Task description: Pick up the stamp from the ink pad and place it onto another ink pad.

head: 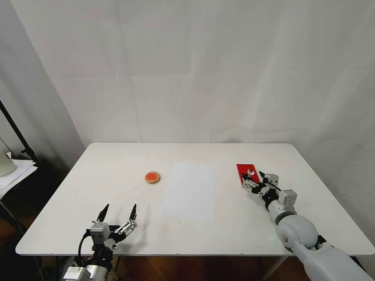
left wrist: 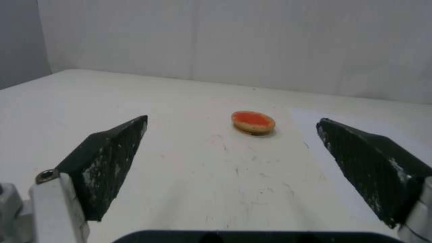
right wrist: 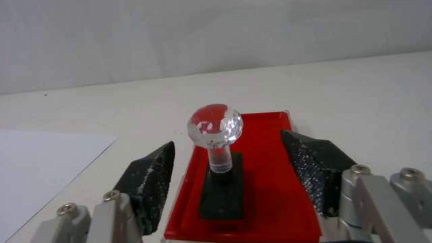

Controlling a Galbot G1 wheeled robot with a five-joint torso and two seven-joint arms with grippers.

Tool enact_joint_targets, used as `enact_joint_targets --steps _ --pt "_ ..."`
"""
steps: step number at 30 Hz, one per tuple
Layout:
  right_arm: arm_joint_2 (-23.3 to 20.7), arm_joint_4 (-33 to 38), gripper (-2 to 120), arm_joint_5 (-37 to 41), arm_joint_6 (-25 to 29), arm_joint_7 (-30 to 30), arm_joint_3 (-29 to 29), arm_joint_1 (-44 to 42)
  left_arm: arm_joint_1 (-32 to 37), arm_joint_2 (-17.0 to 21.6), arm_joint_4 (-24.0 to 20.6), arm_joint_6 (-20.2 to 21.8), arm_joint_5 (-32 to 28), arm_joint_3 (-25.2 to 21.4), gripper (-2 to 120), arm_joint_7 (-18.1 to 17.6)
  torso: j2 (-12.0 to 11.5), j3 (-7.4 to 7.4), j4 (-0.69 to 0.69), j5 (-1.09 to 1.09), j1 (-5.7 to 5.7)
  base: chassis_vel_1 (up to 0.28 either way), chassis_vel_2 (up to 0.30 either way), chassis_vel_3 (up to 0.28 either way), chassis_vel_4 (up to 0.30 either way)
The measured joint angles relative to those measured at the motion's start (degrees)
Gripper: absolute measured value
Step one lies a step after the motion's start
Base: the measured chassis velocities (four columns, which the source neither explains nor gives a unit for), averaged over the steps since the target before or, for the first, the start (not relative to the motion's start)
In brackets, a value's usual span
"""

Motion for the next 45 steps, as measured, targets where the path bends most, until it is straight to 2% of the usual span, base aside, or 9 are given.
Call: enact_joint_targets --steps 2,4,11,15,25,33,39,41,45 --pt "0.1 0.0 52 0.0 0.0 0.1 -0.5 0.0 0.0 0.0 0.0 0.0 0.0 0.0 100 0.0 0.0 0.0 0.0 0.0 0.0 0.0 0.0 0.0 0.0" --pt "0.1 -0.1 49 0.0 0.0 0.2 -0.6 0.0 0.0 0.0 0.0 0.0 0.0 0.0 100 0.0 0.0 0.0 0.0 0.0 0.0 0.0 0.0 0.0 0.0" --pt "0.1 -0.3 20 0.0 -0.1 0.8 -0.8 0.0 0.0 0.0 0.0 0.0 0.0 0.0 100 0.0 0.0 0.0 0.0 0.0 0.0 0.0 0.0 0.0 0.0" --pt "0.2 -0.6 9 -0.1 -0.1 0.9 -1.0 0.2 0.0 0.0 0.0 0.0 0.0 0.0 100 0.0 0.0 -0.01 0.0 -0.01 0.0 0.0 0.0 0.0 0.0" --pt "0.3 -1.5 9 -0.7 0.0 1.0 -2.1 1.2 0.0 0.0 0.0 0.0 0.0 0.0 100 0.0 0.0 -0.01 0.0 0.01 -0.01 0.0 0.0 0.0 0.0" --pt "-3.8 3.0 9 0.5 -0.5 -0.1 -3.9 5.0 0.0 0.0 0.0 0.0 0.0 0.0 100 0.0 0.0 0.0 0.0 0.0 0.0 0.0 0.0 0.0 0.0" --pt "-6.6 5.4 9 3.9 -0.1 -5.3 -13.5 13.9 0.0 0.0 0.0 0.0 0.0 0.0 100 0.0 0.0 0.0 0.0 -0.02 0.0 0.0 0.0 0.0 0.0" --pt "-5.0 3.8 9 4.1 0.9 -8.4 -18.8 16.6 0.0 0.0 0.0 0.0 0.0 0.0 100 0.0 0.0 0.0 0.01 0.0 0.0 0.0 0.0 0.0 0.0" --pt "-1.8 1.0 9 3.8 1.2 -9.5 -24.9 19.5 0.0 0.0 0.0 0.0 0.0 0.0 100 0.0 0.0 0.0 0.02 0.01 0.0 0.0 0.0 0.0 0.0"
